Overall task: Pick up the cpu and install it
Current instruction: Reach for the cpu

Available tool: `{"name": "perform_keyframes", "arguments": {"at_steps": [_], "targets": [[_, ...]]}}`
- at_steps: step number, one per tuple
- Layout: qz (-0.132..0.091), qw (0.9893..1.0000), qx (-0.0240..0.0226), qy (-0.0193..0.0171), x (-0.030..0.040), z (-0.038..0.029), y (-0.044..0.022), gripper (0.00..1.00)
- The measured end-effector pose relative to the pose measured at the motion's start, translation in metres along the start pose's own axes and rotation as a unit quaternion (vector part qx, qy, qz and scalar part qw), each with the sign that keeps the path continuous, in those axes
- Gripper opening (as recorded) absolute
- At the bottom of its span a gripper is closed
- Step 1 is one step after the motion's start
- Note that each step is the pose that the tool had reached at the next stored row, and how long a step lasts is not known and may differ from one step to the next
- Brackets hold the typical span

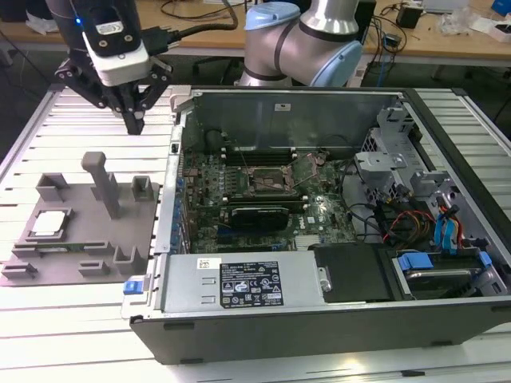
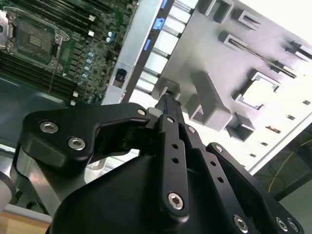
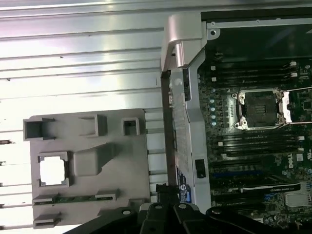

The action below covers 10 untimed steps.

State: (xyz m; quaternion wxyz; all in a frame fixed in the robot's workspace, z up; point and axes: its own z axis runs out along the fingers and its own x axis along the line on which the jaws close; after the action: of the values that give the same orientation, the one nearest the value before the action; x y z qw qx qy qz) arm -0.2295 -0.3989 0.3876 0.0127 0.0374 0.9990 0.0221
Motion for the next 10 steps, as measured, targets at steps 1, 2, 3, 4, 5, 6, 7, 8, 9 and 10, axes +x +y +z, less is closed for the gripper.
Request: {"name": "perform_keyframes", "arguments": {"at_steps": [1,2,3,4,5,6,7,8,9,10], "targets": [[0.000,1.0000,0.0000,0.0000,0.0038,0.0011,-0.0003,0.11],[0.000,1.0000,-0.0001,-0.0001,0.0055,0.0020,-0.0005,0.11],[0.000,1.0000,0.0000,0.0000,0.0081,0.0034,-0.0008,0.11],[0.000,1.0000,0.0001,0.0000,0.0109,0.0049,-0.0011,0.11],[0.000,1.0000,0.0000,0.0000,0.0141,0.0064,-0.0013,0.11],[0.000,1.0000,0.0001,0.0000,0.0166,0.0073,-0.0016,0.11],[0.000,1.0000,0.0000,0.0000,0.0182,0.0081,-0.0018,0.11],[0.000,1.0000,0.0000,0.0000,0.0230,0.0104,-0.0022,0.11],[0.000,1.0000,0.0001,0.0001,0.0257,0.0114,-0.0025,0.11],[0.000,1.0000,0.0001,0.0000,0.0277,0.0121,-0.0027,0.11]]}}
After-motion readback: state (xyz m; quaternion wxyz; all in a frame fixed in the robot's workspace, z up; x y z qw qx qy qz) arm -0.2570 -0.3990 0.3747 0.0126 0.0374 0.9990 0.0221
